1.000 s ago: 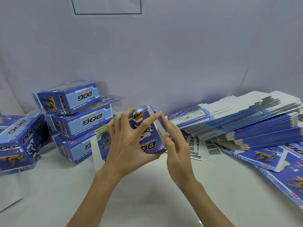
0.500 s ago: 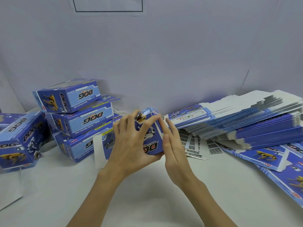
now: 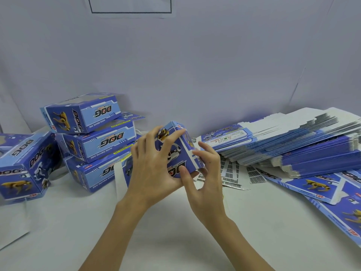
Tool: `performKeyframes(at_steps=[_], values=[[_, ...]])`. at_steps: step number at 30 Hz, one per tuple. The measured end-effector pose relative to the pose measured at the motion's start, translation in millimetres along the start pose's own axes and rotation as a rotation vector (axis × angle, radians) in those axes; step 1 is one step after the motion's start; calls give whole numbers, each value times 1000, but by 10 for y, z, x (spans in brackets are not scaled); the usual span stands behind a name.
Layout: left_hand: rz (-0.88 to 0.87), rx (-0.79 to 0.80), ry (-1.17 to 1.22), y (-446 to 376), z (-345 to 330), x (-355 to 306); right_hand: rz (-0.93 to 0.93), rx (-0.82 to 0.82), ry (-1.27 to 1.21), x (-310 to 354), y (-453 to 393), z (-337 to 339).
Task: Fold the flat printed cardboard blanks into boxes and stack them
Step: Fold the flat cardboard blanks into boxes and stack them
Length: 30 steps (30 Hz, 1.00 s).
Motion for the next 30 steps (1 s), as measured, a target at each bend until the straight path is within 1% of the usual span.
performKeyframes(at_steps=[3, 7, 14, 19, 22, 25, 30], values=[[7, -10, 27, -2, -5, 12, 14, -32, -44, 4, 19, -31], [14, -20, 62, 11, -17, 33, 22, -27, -88, 26, 17, -57], [27, -16, 99, 13, -36, 68, 14, -59, -88, 49, 24, -38], [22, -25, 121, 12, -24, 77, 7, -97, -144, 75, 62, -26], [23, -18, 116, 6, -14, 79, -7, -114, -123, 68, 65, -13], [43, -37, 133, -20, 47, 79, 31, -76, -34, 93, 60, -31], [5, -22, 67, -22, 59, 11, 41, -73, -28, 80, 107, -59]])
Point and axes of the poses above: each hand's wrist, its own y-axis away from the middle knuckle, its own z-axis out of the back of the hand, x = y × z, the point moved 6 cm from there along -y, towards the middle knuckle, and after that the axes turned 4 degrees about -y, right-handed, at the moved point
